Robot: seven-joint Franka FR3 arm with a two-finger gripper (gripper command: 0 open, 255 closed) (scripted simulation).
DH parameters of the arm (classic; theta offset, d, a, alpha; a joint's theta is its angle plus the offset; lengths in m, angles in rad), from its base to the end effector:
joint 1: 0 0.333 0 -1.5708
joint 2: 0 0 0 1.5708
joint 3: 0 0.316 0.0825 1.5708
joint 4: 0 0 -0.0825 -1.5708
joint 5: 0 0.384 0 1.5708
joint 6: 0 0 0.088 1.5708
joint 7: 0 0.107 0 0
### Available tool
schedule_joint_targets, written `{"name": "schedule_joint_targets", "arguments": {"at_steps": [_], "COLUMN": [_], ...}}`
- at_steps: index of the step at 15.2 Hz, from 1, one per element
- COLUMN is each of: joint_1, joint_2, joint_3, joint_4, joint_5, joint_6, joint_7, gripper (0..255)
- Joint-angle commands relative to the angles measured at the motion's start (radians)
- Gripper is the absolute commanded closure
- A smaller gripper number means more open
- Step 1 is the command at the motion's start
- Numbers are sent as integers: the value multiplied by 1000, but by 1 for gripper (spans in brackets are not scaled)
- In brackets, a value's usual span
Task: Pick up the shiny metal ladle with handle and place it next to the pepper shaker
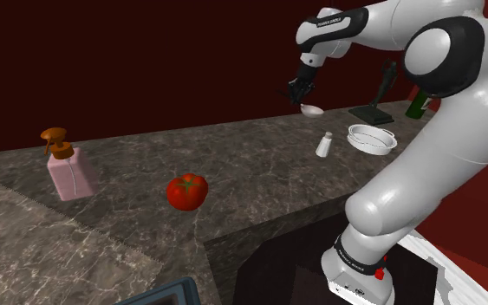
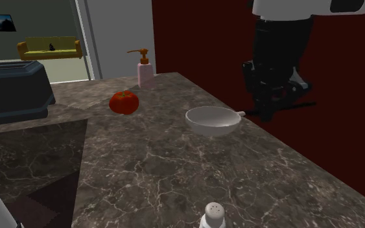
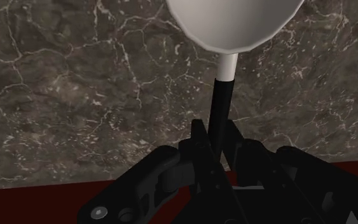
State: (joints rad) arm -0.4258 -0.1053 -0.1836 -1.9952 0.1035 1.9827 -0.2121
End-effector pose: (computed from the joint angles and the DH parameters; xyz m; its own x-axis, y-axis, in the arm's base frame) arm 0.4426 -0.3046 0.5149 0.8993 -0.4231 0.1108 -0.4140 -0.9052 -0.0960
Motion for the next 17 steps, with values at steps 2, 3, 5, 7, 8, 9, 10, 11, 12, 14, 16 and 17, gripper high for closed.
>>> {"name": "schedule_joint_targets", "arguments": {"at_steps": [2, 3, 5, 7, 8, 9, 10, 11, 12, 14, 16, 17], "joint_1": [-33, -43, -65, -66, -65, -65, -65, -65, -65, -65, -65, -65], "joint_2": [32, 44, 70, 74, 76, 79, 81, 84, 87, 94, 101, 106], "joint_3": [-43, -57, -83, -83, -83, -83, -83, -83, -83, -83, -83, -83], "joint_4": [35, 49, 81, 59, 48, 37, 26, 16, 6, -13, -32, -41], "joint_5": [10, 14, 23, 25, 27, 28, 30, 31, 33, 37, 41, 44], "joint_6": [-13, -18, -30, -4, 8, 21, 34, 47, 60, 86, 111, 124], "joint_7": [-80, -105, -156, -160, -162, -164, -166, -168, -171, -176, -181, -184], "gripper": [255, 255, 255, 255, 255, 255, 255, 255, 255, 255, 255, 255]}}
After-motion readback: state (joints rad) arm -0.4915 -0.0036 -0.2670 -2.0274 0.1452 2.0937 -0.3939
